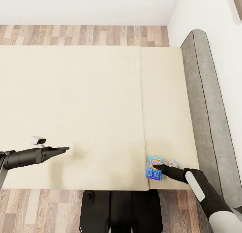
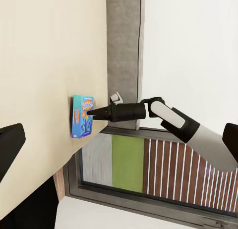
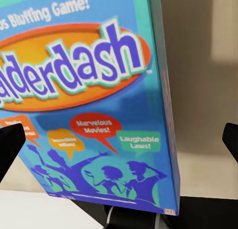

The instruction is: Put all the toys in the child's room - the three board games (two on the bed and one on the table), the two jigsaw puzzles on the table, and the tennis ball on the table - inside the toy box on the table in the child's room.

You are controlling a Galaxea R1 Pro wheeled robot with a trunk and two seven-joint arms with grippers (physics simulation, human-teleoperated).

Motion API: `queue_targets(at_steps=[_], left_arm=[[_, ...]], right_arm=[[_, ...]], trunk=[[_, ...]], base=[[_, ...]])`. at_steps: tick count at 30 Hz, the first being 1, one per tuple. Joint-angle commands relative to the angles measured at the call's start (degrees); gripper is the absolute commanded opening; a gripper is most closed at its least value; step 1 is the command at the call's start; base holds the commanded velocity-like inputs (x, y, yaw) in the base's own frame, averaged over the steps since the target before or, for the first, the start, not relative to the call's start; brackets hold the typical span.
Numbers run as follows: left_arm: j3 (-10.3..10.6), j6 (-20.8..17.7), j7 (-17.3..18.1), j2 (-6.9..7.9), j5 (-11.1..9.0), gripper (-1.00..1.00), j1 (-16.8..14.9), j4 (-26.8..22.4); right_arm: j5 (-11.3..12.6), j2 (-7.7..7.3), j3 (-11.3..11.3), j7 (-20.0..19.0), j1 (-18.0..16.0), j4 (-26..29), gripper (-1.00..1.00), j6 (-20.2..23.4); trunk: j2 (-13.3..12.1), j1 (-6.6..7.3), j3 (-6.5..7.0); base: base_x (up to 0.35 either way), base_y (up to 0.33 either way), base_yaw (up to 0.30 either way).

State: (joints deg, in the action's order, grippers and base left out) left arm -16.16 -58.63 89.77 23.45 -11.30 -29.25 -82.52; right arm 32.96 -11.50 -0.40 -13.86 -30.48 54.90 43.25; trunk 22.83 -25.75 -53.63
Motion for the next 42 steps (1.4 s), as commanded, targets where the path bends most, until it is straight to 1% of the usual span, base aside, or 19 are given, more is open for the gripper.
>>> queue_targets(at_steps=[1,23,34,42], left_arm=[[0.00,-0.61,0.23,0.02,0.05,1.00,-0.01,-0.01],[0.00,-0.61,0.23,0.02,0.05,1.00,-0.01,-0.01],[-0.01,-0.61,0.23,0.02,0.05,1.00,-0.01,-0.01],[-0.01,-0.61,0.23,0.02,0.05,1.00,-0.01,-0.01]], right_arm=[[-0.09,-0.01,-0.04,-0.20,-0.01,0.03,1.00,0.26],[-0.09,0.07,0.21,-0.37,0.07,0.09,1.00,0.26],[-0.09,0.00,0.23,-4.58,0.07,0.05,1.00,0.18],[-0.11,-0.01,0.22,-5.09,0.07,0.04,1.00,0.17]], trunk=[[0.09,-0.03,-0.06],[0.09,-0.03,-0.06],[0.09,-0.03,-0.06],[0.09,-0.03,-0.06]], base=[[0.000,0.000,0.000],[0.000,0.000,0.000],[0.000,0.000,0.000],[0.000,0.000,0.000]])
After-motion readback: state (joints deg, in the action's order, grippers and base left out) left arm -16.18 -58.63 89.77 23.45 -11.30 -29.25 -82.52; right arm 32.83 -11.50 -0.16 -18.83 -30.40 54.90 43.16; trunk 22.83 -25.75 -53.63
